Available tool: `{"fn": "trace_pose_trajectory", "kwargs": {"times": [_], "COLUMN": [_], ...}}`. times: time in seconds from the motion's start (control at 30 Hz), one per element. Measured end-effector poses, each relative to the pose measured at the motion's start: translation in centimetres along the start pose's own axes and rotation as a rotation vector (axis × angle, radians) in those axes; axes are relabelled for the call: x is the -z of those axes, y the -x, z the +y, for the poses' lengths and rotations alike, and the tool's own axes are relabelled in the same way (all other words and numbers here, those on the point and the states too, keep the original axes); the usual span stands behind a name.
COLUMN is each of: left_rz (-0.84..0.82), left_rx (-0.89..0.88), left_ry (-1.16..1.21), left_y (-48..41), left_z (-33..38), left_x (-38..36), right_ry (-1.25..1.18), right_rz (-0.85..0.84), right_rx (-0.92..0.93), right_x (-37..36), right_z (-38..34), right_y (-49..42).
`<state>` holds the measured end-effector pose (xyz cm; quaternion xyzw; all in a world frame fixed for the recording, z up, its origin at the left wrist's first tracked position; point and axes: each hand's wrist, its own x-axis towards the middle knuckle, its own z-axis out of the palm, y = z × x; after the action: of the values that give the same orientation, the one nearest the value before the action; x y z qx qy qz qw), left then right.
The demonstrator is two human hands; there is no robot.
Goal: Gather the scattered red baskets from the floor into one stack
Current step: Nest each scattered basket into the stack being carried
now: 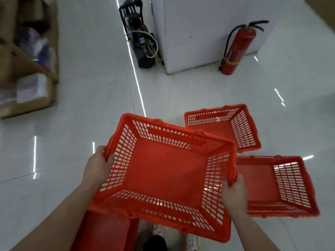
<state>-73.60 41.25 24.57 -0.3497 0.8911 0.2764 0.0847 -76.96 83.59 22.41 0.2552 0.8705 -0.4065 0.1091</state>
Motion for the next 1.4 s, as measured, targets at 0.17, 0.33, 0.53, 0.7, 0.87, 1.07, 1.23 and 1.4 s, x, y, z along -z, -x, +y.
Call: {"fn": "trace_pose_trajectory", "kwargs": {"times": [0.17, 0.33, 0.53, 0.7, 0.87, 1.07, 1.23, 1.4], "left_rz": [0.13, 0.315, 0.442, 0.492, 0.472, 0.467, 0.405, 0.3], "left_rx": [0.118, 0.256, 0.524, 0.73, 0.857, 0.98, 1.047, 1.062], "left_ry": [0.152, 0.273, 0.362, 0.488, 0.578, 0.669, 0.688, 0.68], "left_y": [10.2, 21.9, 35.0, 44.7, 50.5, 51.6, 51.1, 49.5], "left_z": [0.8, -3.1, -13.4, -21.8, -28.2, -33.0, -35.4, -37.3], "left_x": [10.4, 18.4, 21.7, 19.1, 14.2, 8.7, 4.4, 0.0], "right_ry": [-0.015, 0.029, 0.18, 0.302, 0.426, 0.485, 0.592, 0.69], "right_rz": [-0.053, -0.198, -0.451, -0.666, -0.804, -0.893, -0.943, -0.931], "right_rx": [0.121, 0.268, 0.486, 0.581, 0.664, 0.713, 0.77, 0.788], "right_x": [7.5, 10.5, 6.9, 0.3, -7.2, -16.2, -22.4, -27.4], "right_z": [-8.7, -15.6, -20.5, -22.2, -23.3, -22.8, -20.0, -15.8], "right_y": [4.1, 10.4, 20.2, 27.8, 33.1, 36.6, 36.7, 34.4]}}
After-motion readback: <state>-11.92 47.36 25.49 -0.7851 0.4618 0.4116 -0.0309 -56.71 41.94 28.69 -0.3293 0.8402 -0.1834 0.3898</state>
